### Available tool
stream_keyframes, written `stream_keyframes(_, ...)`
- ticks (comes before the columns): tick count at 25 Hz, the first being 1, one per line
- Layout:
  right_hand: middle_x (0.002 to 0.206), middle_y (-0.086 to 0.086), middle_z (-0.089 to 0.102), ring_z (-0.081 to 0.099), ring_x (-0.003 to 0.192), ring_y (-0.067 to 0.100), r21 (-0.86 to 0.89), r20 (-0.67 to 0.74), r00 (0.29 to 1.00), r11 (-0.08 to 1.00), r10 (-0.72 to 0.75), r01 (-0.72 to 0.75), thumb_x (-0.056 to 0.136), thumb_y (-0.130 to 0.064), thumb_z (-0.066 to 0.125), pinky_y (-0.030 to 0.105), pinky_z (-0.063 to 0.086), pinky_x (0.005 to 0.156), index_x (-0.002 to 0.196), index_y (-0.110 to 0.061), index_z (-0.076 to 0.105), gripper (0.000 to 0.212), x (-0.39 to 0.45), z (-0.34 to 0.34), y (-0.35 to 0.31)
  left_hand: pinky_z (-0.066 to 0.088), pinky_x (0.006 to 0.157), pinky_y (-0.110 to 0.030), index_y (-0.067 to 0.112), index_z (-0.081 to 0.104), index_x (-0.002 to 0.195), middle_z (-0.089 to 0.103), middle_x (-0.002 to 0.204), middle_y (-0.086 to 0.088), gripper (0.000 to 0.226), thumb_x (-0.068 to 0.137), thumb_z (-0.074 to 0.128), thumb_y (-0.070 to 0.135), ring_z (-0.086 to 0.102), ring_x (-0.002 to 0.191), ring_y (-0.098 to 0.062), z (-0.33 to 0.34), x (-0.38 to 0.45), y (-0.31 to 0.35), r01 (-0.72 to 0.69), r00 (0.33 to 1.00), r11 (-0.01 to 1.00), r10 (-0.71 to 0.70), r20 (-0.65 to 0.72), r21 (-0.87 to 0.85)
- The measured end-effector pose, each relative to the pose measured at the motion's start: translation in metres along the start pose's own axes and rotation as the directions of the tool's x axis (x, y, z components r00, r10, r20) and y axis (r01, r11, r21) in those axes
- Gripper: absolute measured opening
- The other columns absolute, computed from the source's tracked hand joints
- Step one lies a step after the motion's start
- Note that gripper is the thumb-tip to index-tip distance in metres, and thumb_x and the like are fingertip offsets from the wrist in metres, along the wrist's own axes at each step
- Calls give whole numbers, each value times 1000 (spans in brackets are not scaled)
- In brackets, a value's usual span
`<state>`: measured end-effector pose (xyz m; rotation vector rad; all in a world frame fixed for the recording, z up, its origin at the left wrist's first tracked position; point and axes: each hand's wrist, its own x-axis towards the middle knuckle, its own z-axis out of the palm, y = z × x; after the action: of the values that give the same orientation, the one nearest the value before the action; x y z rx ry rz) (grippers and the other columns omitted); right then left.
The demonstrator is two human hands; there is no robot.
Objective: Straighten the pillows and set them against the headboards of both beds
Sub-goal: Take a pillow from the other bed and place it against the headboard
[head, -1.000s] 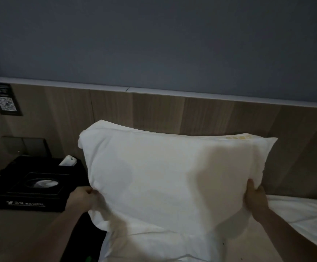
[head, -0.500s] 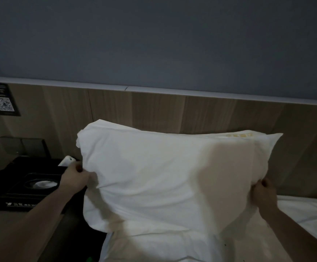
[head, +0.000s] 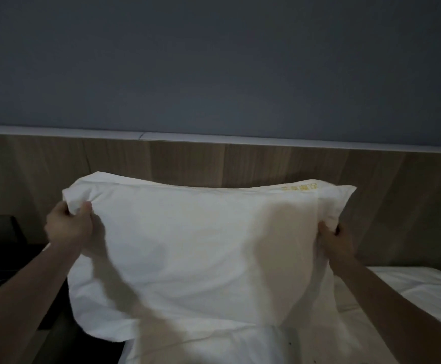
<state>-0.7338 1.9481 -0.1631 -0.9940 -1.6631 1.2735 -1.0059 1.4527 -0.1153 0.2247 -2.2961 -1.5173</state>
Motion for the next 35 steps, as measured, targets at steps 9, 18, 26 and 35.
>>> stream_keyframes(9, 146, 17, 50, 49, 135, 33, -59, -53, 927, 928, -370, 367, 77, -17, 68, 48, 41, 115, 146, -8, 43, 73, -10, 38, -45, 38, 108, -57, -1, 48, 140, 49, 142, -29, 77, 77, 67, 39, 46, 133, -50, -13, -3, 1, -490, 870, 817, 437, 227, 305)
stream_keyframes(18, 171, 14, 23, 16, 159, 36, -650, 317, 838, 542, -444, 533, 97, -52, 29, 66, 16, 124, 160, -17, 32, 72, -11, 58, -32, 8, 127, -53, 29, -1, 164, -12, 173, 2, 88, 96, 41, 65, -8, 160, -27, 32, -50, 10, -790, 580, 457, 339, 740, 410)
stream_keyframes(26, 174, -2, -14, -12, 161, 27, -601, 443, 796, 522, -413, 606, 98, -62, 15, 63, -1, 127, 165, -28, -6, 78, -100, 65, 31, 16, 122, -66, 21, 5, 165, -7, 173, -9, 97, 87, 58, 43, 0, 158, -44, 33, -125, -53, -887, 461, 265, 465, 756, 378)
stream_keyframes(35, 171, -16, 14, 15, 159, 15, -393, 548, 752, 680, -367, 619, 92, -48, 57, 45, 20, 126, 157, -39, 32, 70, -237, 36, 111, 6, 127, -43, 41, -4, 162, -25, 167, 13, 90, 84, 36, 64, -13, 158, -21, -40, -204, -130, -812, 415, 525, 211, 885, 256)
